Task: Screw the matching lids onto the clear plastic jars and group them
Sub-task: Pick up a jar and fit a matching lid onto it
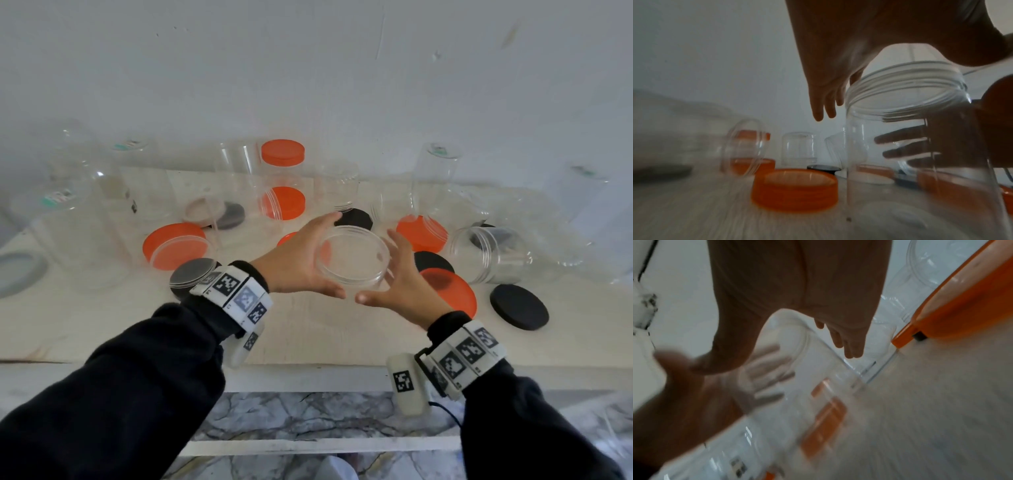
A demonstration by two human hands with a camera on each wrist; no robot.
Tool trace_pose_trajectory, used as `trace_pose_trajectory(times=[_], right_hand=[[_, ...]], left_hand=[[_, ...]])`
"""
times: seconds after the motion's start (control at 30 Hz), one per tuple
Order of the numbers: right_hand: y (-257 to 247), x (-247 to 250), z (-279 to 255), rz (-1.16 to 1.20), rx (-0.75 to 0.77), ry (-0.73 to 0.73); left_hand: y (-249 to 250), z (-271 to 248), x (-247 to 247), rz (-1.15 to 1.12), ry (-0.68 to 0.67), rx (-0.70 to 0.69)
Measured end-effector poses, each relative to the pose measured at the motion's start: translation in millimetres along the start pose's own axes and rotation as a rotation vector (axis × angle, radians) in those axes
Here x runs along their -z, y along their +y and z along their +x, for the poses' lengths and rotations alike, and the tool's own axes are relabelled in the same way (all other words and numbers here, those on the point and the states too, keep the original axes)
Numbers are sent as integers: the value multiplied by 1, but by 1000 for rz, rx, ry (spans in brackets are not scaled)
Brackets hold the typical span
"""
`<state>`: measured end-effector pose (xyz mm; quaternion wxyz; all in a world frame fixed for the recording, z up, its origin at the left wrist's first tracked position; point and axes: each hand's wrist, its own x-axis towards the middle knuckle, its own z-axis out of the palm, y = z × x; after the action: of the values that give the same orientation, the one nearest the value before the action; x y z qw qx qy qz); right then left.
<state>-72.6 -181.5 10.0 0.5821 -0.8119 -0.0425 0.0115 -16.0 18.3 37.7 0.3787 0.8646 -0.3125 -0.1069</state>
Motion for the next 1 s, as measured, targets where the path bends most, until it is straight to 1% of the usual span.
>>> trace_pose_trajectory(times=[0.07,0.13,0.2,0.3,0.37,0.43,0.57,0.67,0.73,0.8,0.93,1.0], right_hand=[[-14,12,0,-7,5,22],[-34,19,3,-77,43,5],[-57,21,7,-260,96,-82],[-83,15,20,-695,155,-308],[-92,10,30,-917,161,-419],[-98,5,38,-1023,122,-486],[-109,0,44,-1118,51,-568],[-111,-2,43,-1127,41,-587],[-111,-2,42,-1136,38,-566],[-111,-5,41,-1185,27,-509],[-109,-16,36,-1351,12,-339],[-109,-16,34,-1386,8,-318]], left_hand=[[-12,-5,0,-87,-9,56],[-20,-7,-2,-136,-19,83],[-21,-4,-6,-149,-22,82],[-18,2,-11,-205,10,49],[-19,5,-14,-270,37,52],[-20,5,-17,-309,42,53],[-20,4,-18,-313,29,39],[-21,5,-18,-313,29,45],[-21,4,-19,-328,35,45],[-23,4,-21,-334,41,44],[-25,5,-21,-358,52,53],[-25,5,-21,-342,55,43]])
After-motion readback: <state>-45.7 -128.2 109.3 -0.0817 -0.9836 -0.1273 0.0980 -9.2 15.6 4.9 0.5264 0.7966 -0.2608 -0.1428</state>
